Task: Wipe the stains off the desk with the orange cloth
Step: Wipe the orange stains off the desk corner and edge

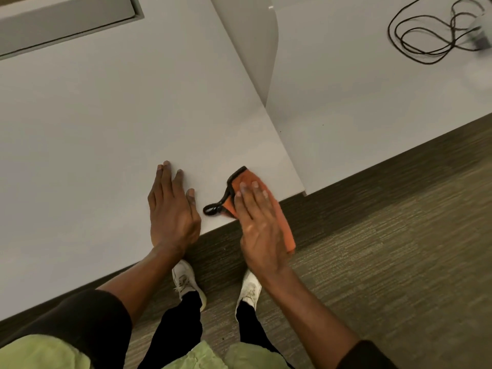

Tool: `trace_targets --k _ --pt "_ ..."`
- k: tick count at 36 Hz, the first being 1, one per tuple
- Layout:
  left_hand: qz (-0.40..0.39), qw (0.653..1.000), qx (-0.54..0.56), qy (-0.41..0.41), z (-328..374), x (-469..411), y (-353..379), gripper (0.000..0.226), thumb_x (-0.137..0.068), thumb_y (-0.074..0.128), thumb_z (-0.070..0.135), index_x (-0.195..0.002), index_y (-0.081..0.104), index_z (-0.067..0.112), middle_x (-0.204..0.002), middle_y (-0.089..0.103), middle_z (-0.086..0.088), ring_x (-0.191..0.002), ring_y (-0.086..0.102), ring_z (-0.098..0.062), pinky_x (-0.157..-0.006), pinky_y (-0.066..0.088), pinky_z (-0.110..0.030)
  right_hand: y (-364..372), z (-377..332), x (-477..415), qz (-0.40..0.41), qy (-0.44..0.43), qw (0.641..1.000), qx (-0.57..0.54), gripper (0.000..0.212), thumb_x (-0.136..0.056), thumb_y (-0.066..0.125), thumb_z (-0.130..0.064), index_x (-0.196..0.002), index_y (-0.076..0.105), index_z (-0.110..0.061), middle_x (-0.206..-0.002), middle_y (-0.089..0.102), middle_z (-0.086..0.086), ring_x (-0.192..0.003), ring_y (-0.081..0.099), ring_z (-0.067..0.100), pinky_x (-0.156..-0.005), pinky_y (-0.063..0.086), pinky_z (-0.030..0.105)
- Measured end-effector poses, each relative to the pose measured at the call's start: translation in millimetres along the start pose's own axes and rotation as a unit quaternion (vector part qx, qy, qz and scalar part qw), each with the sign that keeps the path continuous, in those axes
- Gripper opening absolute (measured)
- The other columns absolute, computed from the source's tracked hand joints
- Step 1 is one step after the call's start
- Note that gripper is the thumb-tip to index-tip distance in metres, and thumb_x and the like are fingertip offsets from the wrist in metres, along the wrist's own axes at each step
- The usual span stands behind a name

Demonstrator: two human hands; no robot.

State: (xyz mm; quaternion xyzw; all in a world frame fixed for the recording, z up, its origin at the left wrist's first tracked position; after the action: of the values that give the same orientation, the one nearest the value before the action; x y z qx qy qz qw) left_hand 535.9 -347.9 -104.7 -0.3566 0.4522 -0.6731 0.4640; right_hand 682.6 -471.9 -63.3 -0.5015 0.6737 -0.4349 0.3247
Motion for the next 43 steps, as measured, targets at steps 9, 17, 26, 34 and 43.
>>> trace_targets --k 9,17,26,34,43 --pt "0.001 1.000 0.006 -0.001 -0.8 -0.1 -1.4 0.061 -0.114 0.024 0.039 -0.166 0.033 0.008 -0.183 0.013 -0.011 -0.171 0.005 -0.026 -0.137 0.011 -0.047 -26.0 70.8 -67.5 0.045 0.108 0.993 0.031 0.069 -0.095 0.049 0.011 -0.161 0.037 -0.006 -0.173 0.029 0.014 -0.164 0.019 0.033 -0.134 0.021 0.048" --pt "0.003 1.000 0.008 -0.002 -0.3 -0.1 -1.4 0.061 -0.113 0.024 0.037 -0.165 0.034 0.007 -0.183 0.014 -0.012 -0.171 0.006 -0.027 -0.137 0.013 -0.048 6.7 -17.4 20.1 -0.004 -0.006 1.000 0.012 0.071 -0.084 0.048 0.005 -0.155 0.044 -0.003 -0.165 0.042 0.019 -0.157 0.032 0.039 -0.122 0.042 0.057" --pt "0.002 1.000 0.003 0.000 0.8 0.4 -1.6 0.059 -0.115 0.027 0.036 -0.166 0.033 0.008 -0.183 0.013 -0.011 -0.171 0.005 -0.025 -0.136 0.009 -0.044 -16.5 46.5 -103.6 0.012 0.052 0.997 0.051 0.067 -0.100 0.047 0.006 -0.164 0.033 -0.010 -0.175 0.025 0.009 -0.165 0.014 0.032 -0.134 0.022 0.046" --pt "-0.002 1.000 0.008 -0.003 1.4 1.1 -2.2 0.055 -0.116 0.033 0.033 -0.166 0.033 0.009 -0.183 0.012 -0.010 -0.171 0.004 -0.025 -0.137 0.010 -0.046 -19.9 35.8 -127.3 0.020 0.024 0.999 0.028 0.068 -0.099 0.043 0.012 -0.163 0.035 -0.008 -0.174 0.026 0.012 -0.165 0.013 0.032 -0.136 0.007 0.042" --pt "-0.004 1.000 0.005 -0.002 4.8 1.3 -4.1 0.054 -0.116 0.034 0.028 -0.165 0.034 0.005 -0.183 0.014 -0.014 -0.171 0.005 -0.029 -0.137 0.011 -0.047 7.6 -16.0 -10.4 -0.048 -0.026 0.998 0.015 0.066 -0.096 0.032 -0.005 -0.162 0.034 -0.007 -0.172 0.030 0.015 -0.163 0.018 0.035 -0.133 0.022 0.053"
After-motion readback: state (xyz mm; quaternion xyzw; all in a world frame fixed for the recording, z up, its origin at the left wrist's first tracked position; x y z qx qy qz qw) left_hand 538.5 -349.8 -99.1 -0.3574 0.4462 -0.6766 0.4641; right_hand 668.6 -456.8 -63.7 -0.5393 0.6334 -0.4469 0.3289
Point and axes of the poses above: each hand's wrist, its own x-axis away from the middle knuckle, its own y-axis out of the palm, z = x × y, the point moved 9 cm from there along -x, towards the middle knuckle
